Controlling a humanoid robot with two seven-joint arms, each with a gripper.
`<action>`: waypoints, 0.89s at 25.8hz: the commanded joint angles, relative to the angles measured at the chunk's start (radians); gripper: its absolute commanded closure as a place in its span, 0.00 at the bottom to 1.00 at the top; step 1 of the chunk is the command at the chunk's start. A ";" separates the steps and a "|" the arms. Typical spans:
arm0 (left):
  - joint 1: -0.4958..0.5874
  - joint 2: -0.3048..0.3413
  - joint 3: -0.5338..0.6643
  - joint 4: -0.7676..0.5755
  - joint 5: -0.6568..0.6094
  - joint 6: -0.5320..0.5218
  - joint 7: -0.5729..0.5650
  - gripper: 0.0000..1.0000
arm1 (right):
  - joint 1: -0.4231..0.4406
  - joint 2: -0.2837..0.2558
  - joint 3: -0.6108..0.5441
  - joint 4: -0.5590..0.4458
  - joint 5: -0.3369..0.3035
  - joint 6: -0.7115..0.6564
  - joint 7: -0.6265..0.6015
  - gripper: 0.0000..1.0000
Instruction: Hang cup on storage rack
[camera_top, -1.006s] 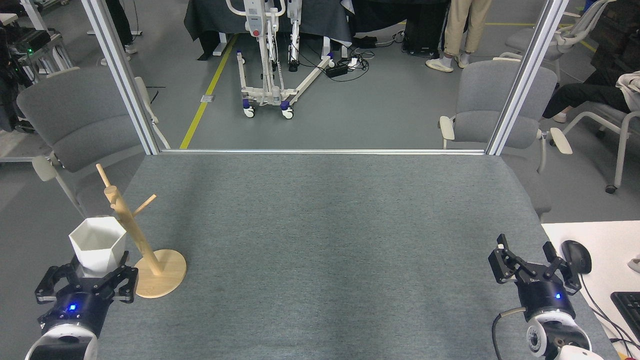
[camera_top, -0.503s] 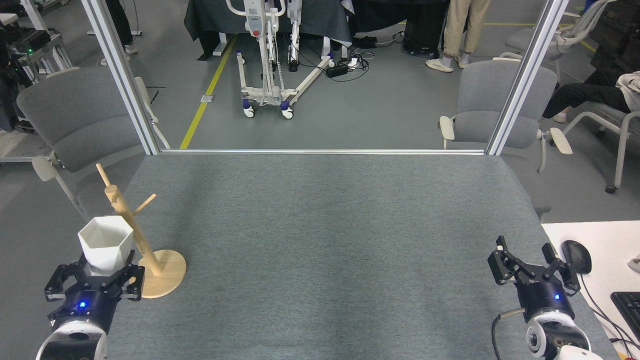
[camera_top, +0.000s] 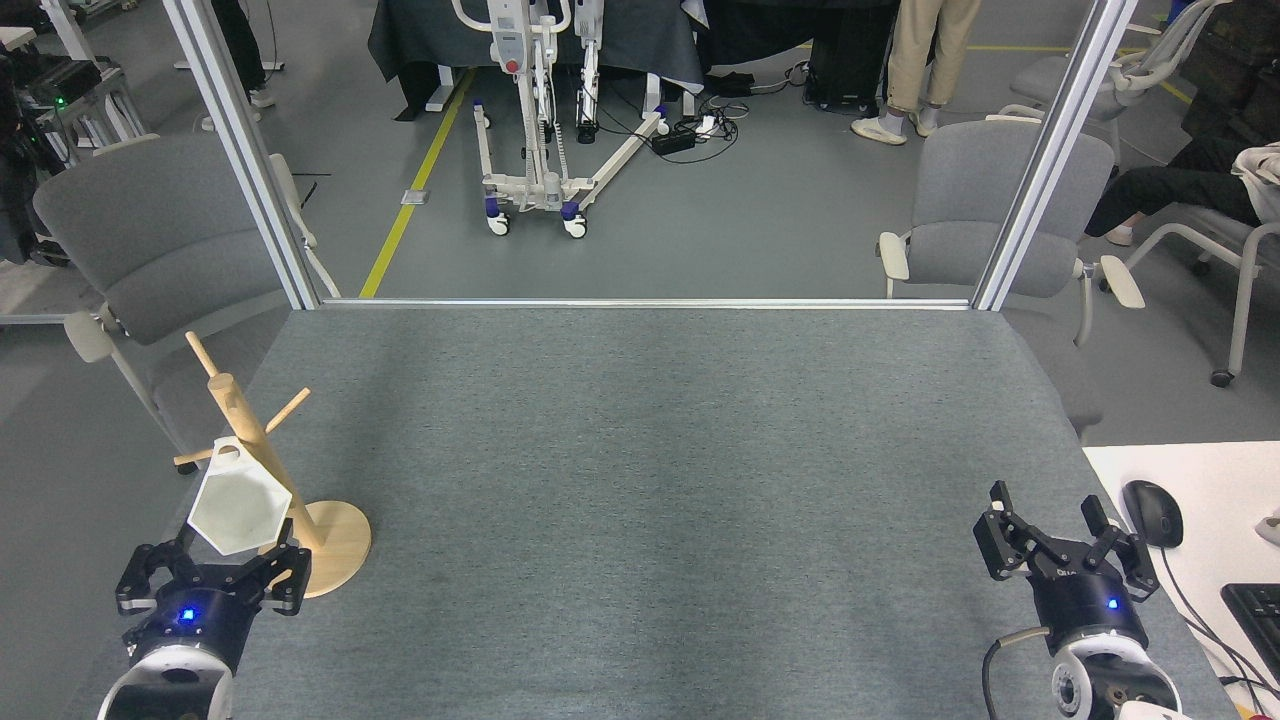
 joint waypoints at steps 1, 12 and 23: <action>0.000 0.000 -0.012 0.026 0.002 -0.001 0.000 0.07 | 0.002 -0.003 0.000 0.003 -0.003 -0.001 0.000 0.00; -0.011 -0.038 -0.036 0.180 0.002 -0.001 0.076 0.03 | 0.002 0.003 0.000 0.034 0.035 -0.002 0.001 0.00; -0.005 -0.160 -0.211 0.151 0.009 -0.019 0.202 0.01 | -0.041 0.001 0.095 0.066 0.110 -0.002 -0.002 0.00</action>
